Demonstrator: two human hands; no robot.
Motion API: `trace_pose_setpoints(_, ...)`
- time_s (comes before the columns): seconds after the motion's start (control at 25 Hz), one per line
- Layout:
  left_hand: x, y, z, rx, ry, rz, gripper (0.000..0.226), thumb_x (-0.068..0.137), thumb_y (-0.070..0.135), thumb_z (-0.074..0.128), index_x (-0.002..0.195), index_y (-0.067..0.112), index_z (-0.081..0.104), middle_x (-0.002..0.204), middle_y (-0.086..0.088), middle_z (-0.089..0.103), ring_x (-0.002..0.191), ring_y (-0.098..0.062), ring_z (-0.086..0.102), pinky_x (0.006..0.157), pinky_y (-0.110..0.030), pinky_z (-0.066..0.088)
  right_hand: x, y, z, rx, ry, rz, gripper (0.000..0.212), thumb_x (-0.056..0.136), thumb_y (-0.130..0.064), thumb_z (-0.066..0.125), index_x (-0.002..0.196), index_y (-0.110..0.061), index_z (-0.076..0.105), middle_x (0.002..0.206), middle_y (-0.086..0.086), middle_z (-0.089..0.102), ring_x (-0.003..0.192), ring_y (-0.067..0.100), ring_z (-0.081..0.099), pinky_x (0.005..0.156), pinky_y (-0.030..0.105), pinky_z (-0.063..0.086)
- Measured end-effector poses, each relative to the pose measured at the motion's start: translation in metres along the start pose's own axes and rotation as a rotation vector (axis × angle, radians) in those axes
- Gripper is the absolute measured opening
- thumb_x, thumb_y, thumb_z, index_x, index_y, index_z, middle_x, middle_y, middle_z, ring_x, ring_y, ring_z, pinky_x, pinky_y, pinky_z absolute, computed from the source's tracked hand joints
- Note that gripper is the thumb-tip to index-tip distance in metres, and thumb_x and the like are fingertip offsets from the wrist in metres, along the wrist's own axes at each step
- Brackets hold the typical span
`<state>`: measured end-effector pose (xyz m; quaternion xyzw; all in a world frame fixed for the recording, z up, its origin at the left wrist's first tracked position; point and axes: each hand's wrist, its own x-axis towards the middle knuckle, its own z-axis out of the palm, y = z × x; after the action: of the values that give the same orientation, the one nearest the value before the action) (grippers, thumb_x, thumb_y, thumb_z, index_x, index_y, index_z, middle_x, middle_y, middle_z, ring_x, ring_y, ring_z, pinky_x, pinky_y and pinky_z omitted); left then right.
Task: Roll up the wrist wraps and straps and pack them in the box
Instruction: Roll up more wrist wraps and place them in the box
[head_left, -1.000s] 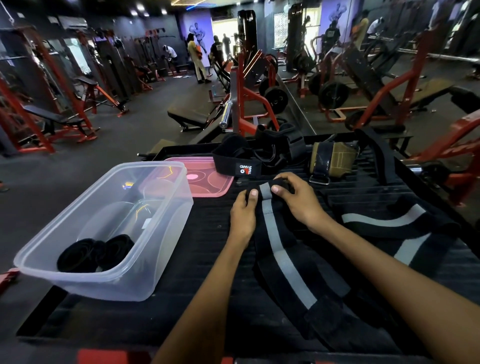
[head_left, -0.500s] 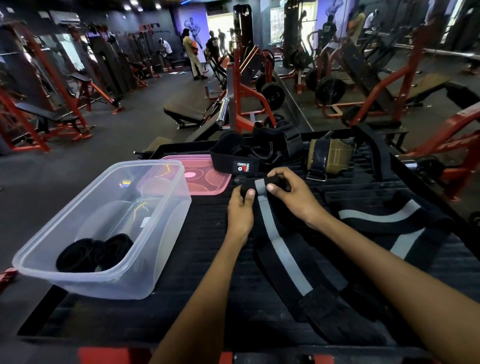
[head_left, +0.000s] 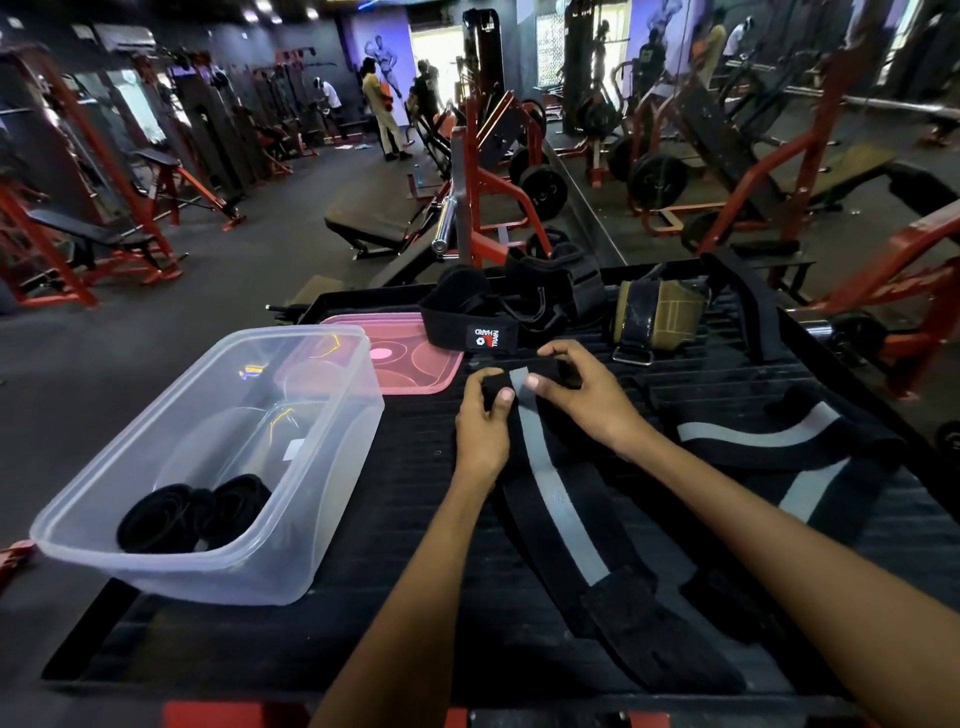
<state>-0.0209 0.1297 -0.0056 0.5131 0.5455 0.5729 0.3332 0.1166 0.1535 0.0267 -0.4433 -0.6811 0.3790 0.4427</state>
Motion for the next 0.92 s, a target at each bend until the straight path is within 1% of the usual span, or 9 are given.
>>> trace_pose_setpoints(0.08,-0.001,0.002,-0.001,0.033,-0.02,0.013,0.022,0.095,0.009,0.049,0.117,0.015,0.048,0.102,0.016,0.054,0.096,-0.001,0.051,0.078,0.0,0.038,0.002,0.002,-0.001,-0.04,0.009,0.03,0.025,0.087,-0.025,0.064,0.111,-0.017,0.06,0.104,-0.008,0.061,0.096,0.006,0.056,0.078,0.008,0.04)
trace_pose_setpoints(0.16,-0.002,0.004,0.0,0.045,-0.041,0.01,0.027,0.096,0.013,0.048,0.123,0.012,0.048,0.107,0.017,0.052,0.099,0.001,0.05,0.082,-0.001,0.037,0.002,0.002,-0.001,-0.042,0.052,0.008,0.021,0.086,-0.018,0.065,0.107,-0.014,0.062,0.103,-0.004,0.062,0.097,0.009,0.056,0.075,0.002,0.038)
trace_pose_setpoints(0.32,0.002,0.002,0.001,-0.034,-0.036,-0.117,0.033,0.099,0.027,0.043,0.121,0.004,0.052,0.115,-0.005,0.06,0.111,-0.019,0.057,0.095,-0.027,0.044,-0.002,-0.005,0.001,-0.026,0.057,-0.073,0.024,0.082,-0.005,0.067,0.104,-0.009,0.061,0.101,-0.004,0.061,0.094,0.009,0.056,0.076,-0.001,0.037)
trace_pose_setpoints(0.4,0.004,-0.001,0.001,-0.046,-0.012,-0.125,0.031,0.1,0.023,0.042,0.12,0.002,0.05,0.118,-0.013,0.061,0.113,-0.025,0.057,0.099,-0.036,0.045,-0.003,-0.008,0.004,-0.04,0.026,-0.064,0.026,0.086,-0.012,0.065,0.112,-0.012,0.059,0.106,-0.005,0.06,0.098,0.008,0.055,0.077,0.001,0.037)
trace_pose_setpoints(0.48,0.003,0.0,0.001,-0.042,-0.009,-0.099,0.03,0.1,0.018,0.039,0.124,0.001,0.045,0.124,-0.015,0.056,0.113,-0.02,0.053,0.099,-0.029,0.043,-0.005,-0.01,0.008,-0.027,-0.043,0.028,0.038,0.095,-0.027,0.052,0.13,-0.014,0.046,0.118,-0.004,0.054,0.111,0.01,0.052,0.087,0.011,0.036)
trace_pose_setpoints(0.6,-0.001,0.002,0.003,-0.018,-0.114,-0.038,0.032,0.101,0.016,0.033,0.13,0.001,0.034,0.126,-0.006,0.047,0.115,-0.012,0.045,0.09,-0.006,0.038,-0.007,-0.006,0.012,0.002,-0.129,0.117,0.053,0.099,-0.037,0.034,0.143,-0.011,0.022,0.135,0.003,0.041,0.125,0.015,0.041,0.098,0.022,0.031)
trace_pose_setpoints(0.68,0.0,0.001,0.003,-0.012,-0.12,0.002,0.031,0.101,0.013,0.033,0.129,0.0,0.034,0.122,-0.003,0.046,0.114,-0.012,0.045,0.087,-0.003,0.037,-0.006,-0.006,0.012,-0.03,-0.125,0.122,0.047,0.1,-0.036,0.034,0.14,-0.012,0.028,0.126,0.001,0.044,0.116,0.013,0.045,0.09,0.021,0.034)
trace_pose_setpoints(0.76,0.0,0.002,0.002,-0.027,-0.082,-0.003,0.029,0.1,0.01,0.038,0.127,0.002,0.039,0.116,-0.002,0.05,0.107,-0.011,0.049,0.082,-0.003,0.039,-0.003,-0.004,0.009,-0.039,-0.055,0.099,0.034,0.098,-0.03,0.043,0.128,-0.012,0.043,0.11,-0.001,0.053,0.101,0.013,0.05,0.077,0.02,0.039)
trace_pose_setpoints(0.92,0.001,0.006,0.001,-0.055,-0.055,-0.058,0.032,0.099,0.019,0.044,0.127,0.006,0.047,0.116,0.002,0.054,0.103,-0.003,0.05,0.077,0.002,0.039,0.001,0.003,0.003,0.057,-0.013,0.046,0.017,0.09,-0.009,0.057,0.106,-0.016,0.055,0.095,-0.005,0.058,0.095,0.013,0.055,0.086,0.026,0.042)
